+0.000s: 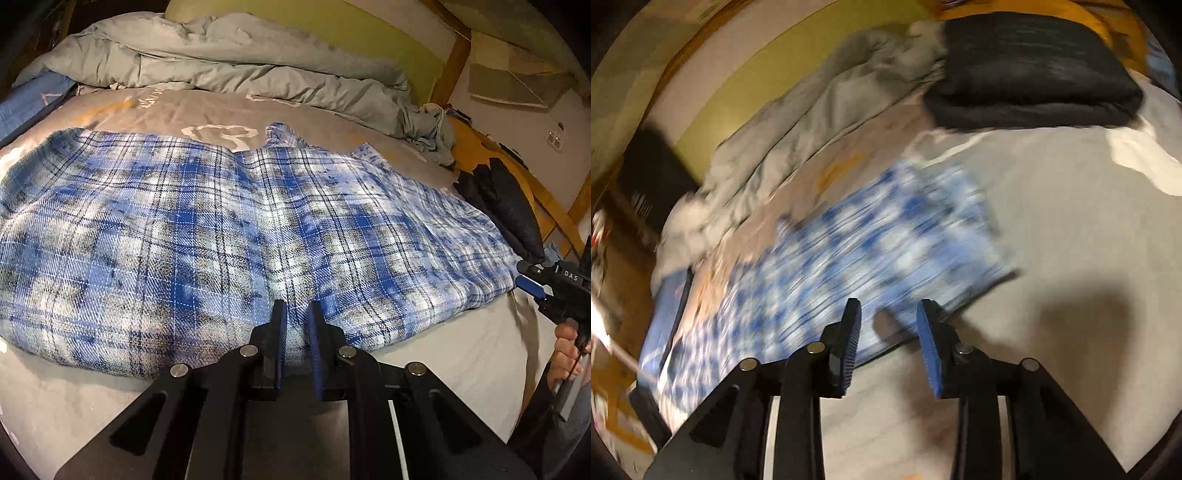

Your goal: Fold large clothes

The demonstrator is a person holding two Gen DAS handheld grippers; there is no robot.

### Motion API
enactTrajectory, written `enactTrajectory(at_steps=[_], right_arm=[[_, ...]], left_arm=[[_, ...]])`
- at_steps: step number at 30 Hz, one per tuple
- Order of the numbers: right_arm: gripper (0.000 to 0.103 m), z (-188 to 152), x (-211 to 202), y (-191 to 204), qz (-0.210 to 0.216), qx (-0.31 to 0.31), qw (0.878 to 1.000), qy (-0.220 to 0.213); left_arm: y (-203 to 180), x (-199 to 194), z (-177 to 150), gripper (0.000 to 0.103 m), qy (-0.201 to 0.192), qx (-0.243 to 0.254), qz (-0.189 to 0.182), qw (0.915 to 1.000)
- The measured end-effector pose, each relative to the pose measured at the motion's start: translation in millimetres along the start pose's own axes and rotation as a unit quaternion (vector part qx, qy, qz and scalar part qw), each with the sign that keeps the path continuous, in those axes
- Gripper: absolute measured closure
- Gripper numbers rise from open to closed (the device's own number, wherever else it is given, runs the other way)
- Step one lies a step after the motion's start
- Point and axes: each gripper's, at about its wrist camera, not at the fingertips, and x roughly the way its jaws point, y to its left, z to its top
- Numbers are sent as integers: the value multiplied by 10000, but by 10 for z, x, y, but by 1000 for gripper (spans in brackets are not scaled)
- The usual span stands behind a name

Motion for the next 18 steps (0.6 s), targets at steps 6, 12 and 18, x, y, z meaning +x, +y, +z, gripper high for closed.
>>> enactTrajectory(at_steps=[6, 12, 18], right_arm=[[35, -23, 16, -144, -699, 376, 9965, -249], [35, 91, 98, -336, -512, 791, 9954, -173], [85, 218, 257, -276, -811, 674, 9934, -443]], left_arm=[[106, -51, 3, 88, -159, -317, -258, 9990], [23, -119, 10, 88, -321, -139, -188, 9992], [45, -477, 133, 88, -867, -208, -129, 9959]])
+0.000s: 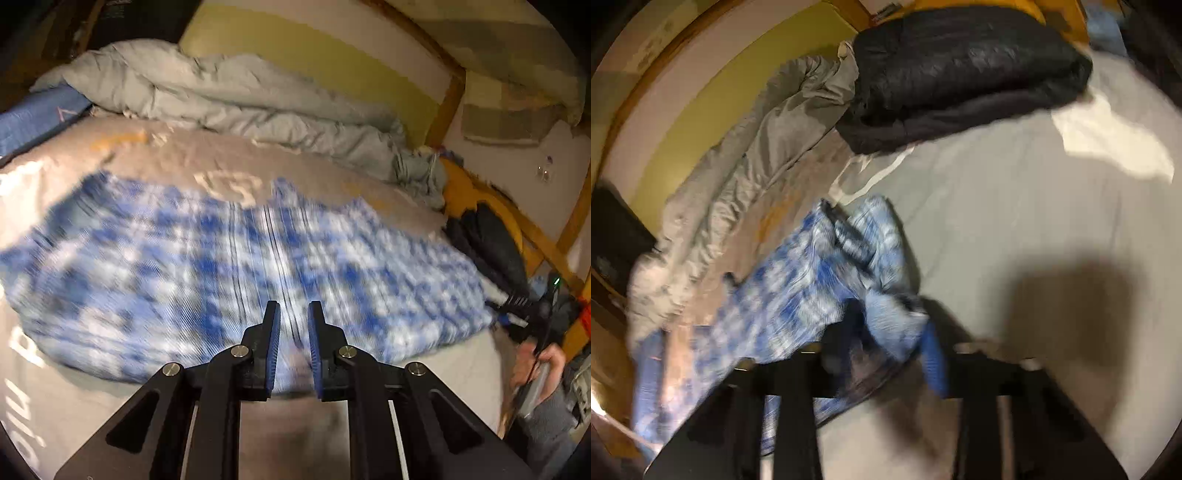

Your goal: Fold large clothes

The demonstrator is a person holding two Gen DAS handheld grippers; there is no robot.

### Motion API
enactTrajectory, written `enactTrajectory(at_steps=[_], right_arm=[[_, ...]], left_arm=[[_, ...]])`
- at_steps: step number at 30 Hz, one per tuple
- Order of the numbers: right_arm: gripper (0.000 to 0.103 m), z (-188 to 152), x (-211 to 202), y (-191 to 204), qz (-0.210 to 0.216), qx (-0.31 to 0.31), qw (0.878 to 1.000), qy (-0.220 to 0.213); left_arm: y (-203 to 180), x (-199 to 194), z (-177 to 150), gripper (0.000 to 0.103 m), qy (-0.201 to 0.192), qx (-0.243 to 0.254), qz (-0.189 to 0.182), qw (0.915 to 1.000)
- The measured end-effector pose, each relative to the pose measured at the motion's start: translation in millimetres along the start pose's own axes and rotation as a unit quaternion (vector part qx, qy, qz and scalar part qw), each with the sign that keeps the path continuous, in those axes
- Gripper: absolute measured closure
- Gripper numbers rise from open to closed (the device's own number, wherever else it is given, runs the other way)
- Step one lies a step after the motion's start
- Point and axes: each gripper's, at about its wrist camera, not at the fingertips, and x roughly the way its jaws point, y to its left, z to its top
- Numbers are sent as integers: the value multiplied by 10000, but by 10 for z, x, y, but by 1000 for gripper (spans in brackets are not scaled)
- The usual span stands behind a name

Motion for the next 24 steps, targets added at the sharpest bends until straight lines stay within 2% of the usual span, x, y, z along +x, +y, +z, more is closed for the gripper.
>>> enactTrajectory(at_steps=[1, 5, 7, 10, 13, 16, 19, 24], right_arm=[[91, -16, -1, 55, -36, -147, 9999, -30], [94, -41, -131, 311, -400, -633, 9968, -267], [95, -52, -299, 482, -401, -905, 9939, -484], [95, -84, -575, 827, 202, -1167, 9909, -641], [95, -222, -829, 1311, 638, -1686, 9804, -800], [95, -524, -862, 1792, 1009, -2143, 9697, -598], [95, -924, -665, 2147, 1121, -2542, 9604, -214], [95, -1492, -240, 2352, 1192, -2825, 9504, 519]], left_arm=[[10, -47, 39, 88, -65, -15, -7, 10000], [54, -273, 139, 88, -399, 65, 123, 9991], [78, -357, 168, 88, -494, 37, 107, 9987], [177, -481, 231, 88, -584, -129, 25, 9982], [254, -581, 280, 88, -676, -276, 9, 9973], [336, -674, 321, 88, -761, -404, 11, 9963], [379, -738, 351, 88, -838, -464, 33, 9954], [392, -759, 362, 88, -880, -373, 142, 9953]])
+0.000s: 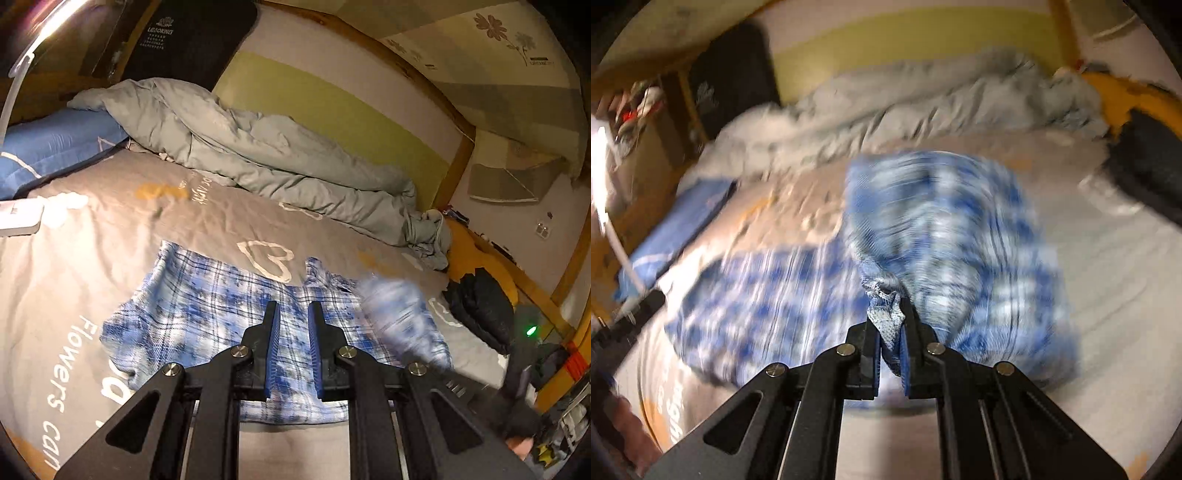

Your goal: Fold large clothes

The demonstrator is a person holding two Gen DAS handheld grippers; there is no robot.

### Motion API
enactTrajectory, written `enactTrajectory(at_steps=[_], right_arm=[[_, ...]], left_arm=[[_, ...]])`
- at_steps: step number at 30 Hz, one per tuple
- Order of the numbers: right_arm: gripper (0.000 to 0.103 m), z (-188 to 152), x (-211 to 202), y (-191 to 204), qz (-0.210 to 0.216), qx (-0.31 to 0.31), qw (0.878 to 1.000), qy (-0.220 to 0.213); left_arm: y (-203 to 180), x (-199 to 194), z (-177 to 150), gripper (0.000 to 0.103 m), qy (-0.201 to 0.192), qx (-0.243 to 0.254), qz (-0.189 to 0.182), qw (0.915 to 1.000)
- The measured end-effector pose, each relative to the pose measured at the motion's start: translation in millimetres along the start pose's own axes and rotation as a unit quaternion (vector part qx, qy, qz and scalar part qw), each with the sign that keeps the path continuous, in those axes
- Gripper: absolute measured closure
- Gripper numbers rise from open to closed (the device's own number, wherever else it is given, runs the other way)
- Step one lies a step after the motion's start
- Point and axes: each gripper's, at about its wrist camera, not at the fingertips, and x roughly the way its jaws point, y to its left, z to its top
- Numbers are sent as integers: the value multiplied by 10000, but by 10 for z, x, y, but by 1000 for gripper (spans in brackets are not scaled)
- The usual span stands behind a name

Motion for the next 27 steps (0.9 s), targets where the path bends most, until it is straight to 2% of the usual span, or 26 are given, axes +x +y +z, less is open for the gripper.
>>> enactTrajectory(at_steps=[2, 6, 10, 14, 19, 21, 23, 25, 27], right_arm=[[95, -126, 112, 22, 59, 53, 9998, 186], [95, -199, 94, 5, -21, 17, 10000, 95], [95, -47, 15, 48, 112, 195, 9997, -99], [95, 94, 7, 262, 185, -33, 9996, -193], [92, -175, 263, 399, -383, -678, 9964, 344], [88, -234, 256, 381, -344, -752, 9959, 376], [83, -228, 200, 366, -193, -768, 9961, 387], [72, -212, 112, 363, -57, -789, 9962, 364], [66, -212, 18, 352, 109, -784, 9963, 349]], left_arm=[[10, 6, -3, 88, 38, -19, -44, 10000], [21, 44, -14, 88, 99, -16, -23, 9999], [28, 74, -39, 88, 145, -41, 8, 9999], [17, 79, -47, 88, 145, 3, 33, 9999], [1, 150, -65, 87, 287, 92, 222, 9993], [27, 185, -75, 78, 342, 80, 289, 9990], [38, 198, -74, 53, 352, 120, 402, 9985], [53, 185, -58, 40, 328, 139, 457, 9983], [58, 172, -30, 37, 334, 187, 525, 9979]])
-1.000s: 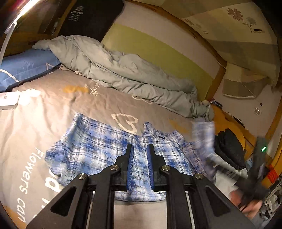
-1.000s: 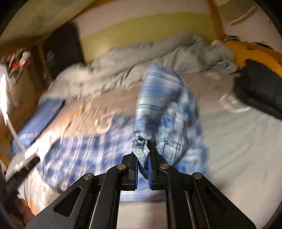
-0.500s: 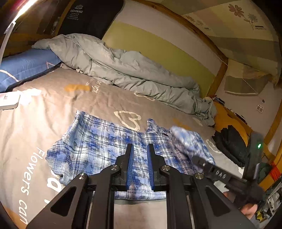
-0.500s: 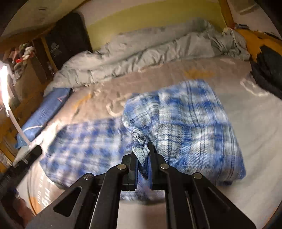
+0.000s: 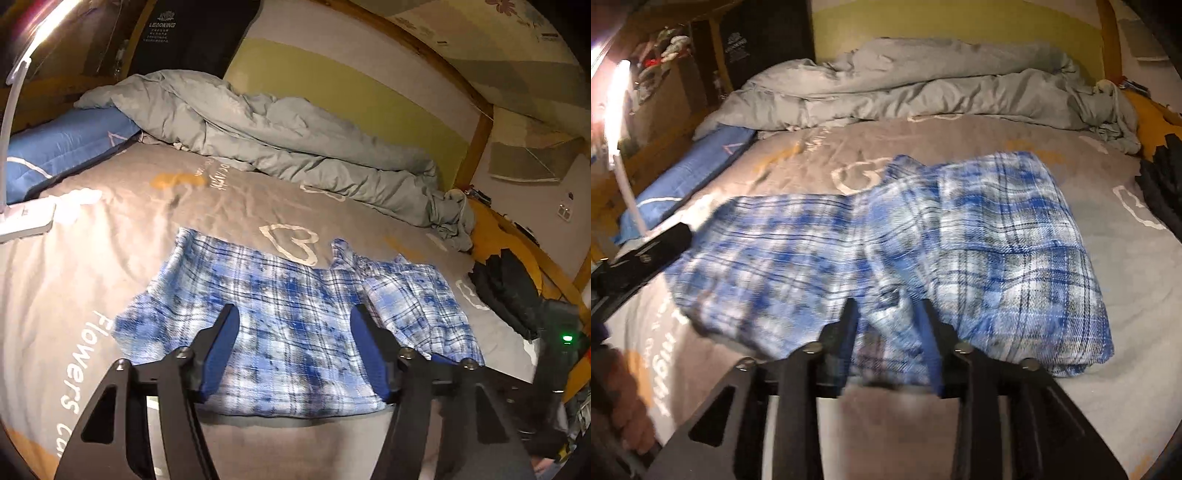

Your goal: Fold large clothes

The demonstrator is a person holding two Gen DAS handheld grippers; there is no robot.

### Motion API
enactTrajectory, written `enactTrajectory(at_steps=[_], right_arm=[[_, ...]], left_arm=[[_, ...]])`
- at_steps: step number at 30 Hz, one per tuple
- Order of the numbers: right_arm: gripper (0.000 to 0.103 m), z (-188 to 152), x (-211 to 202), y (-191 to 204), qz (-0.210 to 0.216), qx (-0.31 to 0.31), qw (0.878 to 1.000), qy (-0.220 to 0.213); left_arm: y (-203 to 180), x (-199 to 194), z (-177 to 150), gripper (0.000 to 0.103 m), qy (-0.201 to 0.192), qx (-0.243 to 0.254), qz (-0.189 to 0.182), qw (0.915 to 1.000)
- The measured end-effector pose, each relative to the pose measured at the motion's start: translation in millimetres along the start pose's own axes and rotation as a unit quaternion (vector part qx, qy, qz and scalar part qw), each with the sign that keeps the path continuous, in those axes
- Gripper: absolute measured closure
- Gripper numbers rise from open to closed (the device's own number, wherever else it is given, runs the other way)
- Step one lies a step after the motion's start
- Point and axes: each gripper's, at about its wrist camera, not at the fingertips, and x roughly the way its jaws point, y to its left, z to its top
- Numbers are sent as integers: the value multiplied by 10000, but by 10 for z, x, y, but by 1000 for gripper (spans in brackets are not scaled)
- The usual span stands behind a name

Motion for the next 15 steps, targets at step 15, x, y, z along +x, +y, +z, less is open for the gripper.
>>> enactTrajectory(at_steps=[15], right_arm=[[77, 243, -136, -296, 428, 499, 9977, -175]], left_arm=[[928, 485, -76, 15, 1323, -1106, 1240, 9772]])
